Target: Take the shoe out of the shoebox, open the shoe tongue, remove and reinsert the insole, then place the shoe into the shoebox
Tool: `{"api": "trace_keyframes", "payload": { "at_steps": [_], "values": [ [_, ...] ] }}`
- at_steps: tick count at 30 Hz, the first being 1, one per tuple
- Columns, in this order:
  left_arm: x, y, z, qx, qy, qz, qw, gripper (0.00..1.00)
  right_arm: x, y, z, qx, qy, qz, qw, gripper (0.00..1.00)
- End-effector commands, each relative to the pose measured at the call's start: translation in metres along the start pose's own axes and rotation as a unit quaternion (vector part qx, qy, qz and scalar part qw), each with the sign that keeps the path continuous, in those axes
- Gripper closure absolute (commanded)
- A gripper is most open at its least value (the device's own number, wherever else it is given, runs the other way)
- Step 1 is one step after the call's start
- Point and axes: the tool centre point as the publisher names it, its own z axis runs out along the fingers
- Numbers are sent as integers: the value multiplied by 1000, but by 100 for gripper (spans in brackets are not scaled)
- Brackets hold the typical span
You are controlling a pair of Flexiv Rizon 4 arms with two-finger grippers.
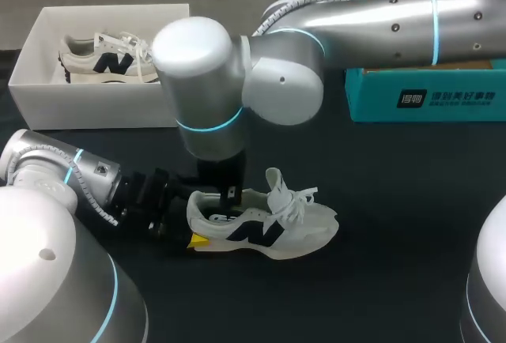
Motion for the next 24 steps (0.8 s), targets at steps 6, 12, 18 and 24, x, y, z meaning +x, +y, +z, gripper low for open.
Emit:
{"api": "trace_keyframes", "payload": {
  "at_steps": [6,12,18,24],
  "values": [
    [0,1,1,-1,-1,0,1000,100,-7,-17,18,-1,14,1,1000,100],
    [0,1,1,-1,-1,0,1000,100,8,-22,25,-4,31,3,1000,100],
    [0,1,1,-1,-1,0,1000,100,12,-23,36,-10,33,11,999,100],
    [0,1,1,-1,-1,0,1000,100,-4,-22,46,-15,7,22,1000,100]
  ]
}}
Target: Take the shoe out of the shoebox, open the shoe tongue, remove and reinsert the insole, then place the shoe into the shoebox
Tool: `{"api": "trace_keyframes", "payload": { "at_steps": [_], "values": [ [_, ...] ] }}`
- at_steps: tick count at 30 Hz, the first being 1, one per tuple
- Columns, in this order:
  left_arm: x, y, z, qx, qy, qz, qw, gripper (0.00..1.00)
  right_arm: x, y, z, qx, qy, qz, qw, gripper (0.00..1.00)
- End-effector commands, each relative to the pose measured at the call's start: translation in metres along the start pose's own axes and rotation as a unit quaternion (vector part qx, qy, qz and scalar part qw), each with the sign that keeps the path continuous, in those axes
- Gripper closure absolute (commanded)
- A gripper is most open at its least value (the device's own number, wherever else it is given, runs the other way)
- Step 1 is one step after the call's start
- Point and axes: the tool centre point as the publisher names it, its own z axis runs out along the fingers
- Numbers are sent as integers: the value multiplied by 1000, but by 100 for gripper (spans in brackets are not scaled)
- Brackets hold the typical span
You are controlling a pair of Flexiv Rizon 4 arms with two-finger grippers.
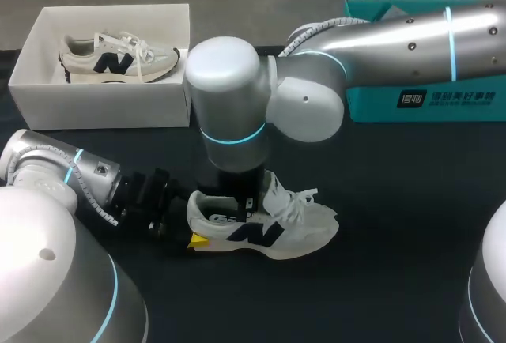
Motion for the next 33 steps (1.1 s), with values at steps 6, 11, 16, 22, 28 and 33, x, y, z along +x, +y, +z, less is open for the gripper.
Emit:
{"api": "trace_keyframes", "payload": {
  "at_steps": [6,11,16,22,28,33],
  "values": [
    [0,1,1,-1,-1,0,1000,100,-10,-1,12,-12,-16,0,1000,100],
    [0,1,1,-1,-1,0,1000,100,-13,-1,14,-17,-16,-4,1000,88],
    [0,1,1,-1,-1,0,1000,100,-15,-1,18,-21,-15,-6,1000,78],
    [0,1,1,-1,-1,0,1000,100,-18,1,24,-28,-17,-12,999,76],
    [0,1,1,-1,-1,0,1000,100,-13,5,43,-40,30,-20,999,67],
    [0,1,1,-1,-1,0,1000,100,-5,6,50,-41,63,-13,997,86]
  ]
}}
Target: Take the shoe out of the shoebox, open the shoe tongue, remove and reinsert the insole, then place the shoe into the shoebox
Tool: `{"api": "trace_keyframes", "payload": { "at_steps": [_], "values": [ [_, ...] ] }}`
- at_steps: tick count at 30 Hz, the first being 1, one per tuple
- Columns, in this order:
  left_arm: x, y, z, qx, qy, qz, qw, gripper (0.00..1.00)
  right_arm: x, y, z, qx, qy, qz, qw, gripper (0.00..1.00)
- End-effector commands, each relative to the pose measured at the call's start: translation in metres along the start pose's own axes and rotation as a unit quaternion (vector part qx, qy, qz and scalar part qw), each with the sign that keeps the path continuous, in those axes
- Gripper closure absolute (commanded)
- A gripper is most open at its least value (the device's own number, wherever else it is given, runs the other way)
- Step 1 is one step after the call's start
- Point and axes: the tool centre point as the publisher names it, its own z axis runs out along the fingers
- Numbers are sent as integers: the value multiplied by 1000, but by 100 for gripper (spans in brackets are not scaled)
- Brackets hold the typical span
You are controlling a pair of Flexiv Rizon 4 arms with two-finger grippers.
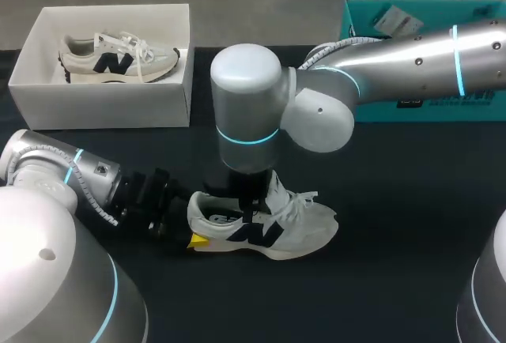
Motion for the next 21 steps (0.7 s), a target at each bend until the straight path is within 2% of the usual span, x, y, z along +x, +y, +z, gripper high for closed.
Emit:
{"api": "trace_keyframes", "payload": {
  "at_steps": [1,10,13,21],
  "values": [
    [0,1,0,0,-1,0,1000,100,1,-1,20,-6,27,9,1000,100],
    [0,1,0,0,-1,0,1000,100,7,-3,20,-26,67,31,997,100],
    [0,1,0,0,-1,0,1000,100,8,-6,8,-34,60,32,997,100],
    [0,1,0,0,-1,0,1000,100,6,-14,-42,-31,0,26,999,100]
  ]
}}
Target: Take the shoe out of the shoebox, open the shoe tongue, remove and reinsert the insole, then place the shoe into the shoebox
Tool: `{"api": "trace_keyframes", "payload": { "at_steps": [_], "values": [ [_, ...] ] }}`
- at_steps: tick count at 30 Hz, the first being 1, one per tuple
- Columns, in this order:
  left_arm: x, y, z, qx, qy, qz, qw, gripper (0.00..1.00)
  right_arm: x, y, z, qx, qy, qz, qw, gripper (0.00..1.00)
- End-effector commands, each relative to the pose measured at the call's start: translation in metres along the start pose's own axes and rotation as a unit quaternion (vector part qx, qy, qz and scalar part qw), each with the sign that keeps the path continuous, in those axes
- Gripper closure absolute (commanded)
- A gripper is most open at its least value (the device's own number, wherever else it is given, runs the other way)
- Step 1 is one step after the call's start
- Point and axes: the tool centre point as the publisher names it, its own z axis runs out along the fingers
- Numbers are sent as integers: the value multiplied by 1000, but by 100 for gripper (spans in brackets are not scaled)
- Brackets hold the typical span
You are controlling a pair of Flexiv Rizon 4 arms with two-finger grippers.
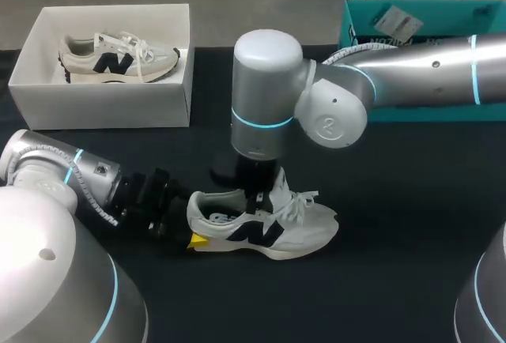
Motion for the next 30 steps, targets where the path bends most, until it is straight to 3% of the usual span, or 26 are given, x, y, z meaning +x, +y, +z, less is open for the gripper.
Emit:
{"api": "trace_keyframes", "payload": {
  "at_steps": [1,8,20,30],
  "values": [
    [0,1,0,-1,-1,0,1000,100,8,-10,-38,2,-40,0,999,100],
    [0,1,0,-1,-1,0,1000,100,9,-9,-58,-5,-75,-5,997,100],
    [0,1,0,-1,-1,0,1000,100,11,-14,-67,-26,-106,6,994,100],
    [0,1,0,-1,-1,0,1000,100,-4,14,-66,-49,-107,-43,992,100]
  ]
}}
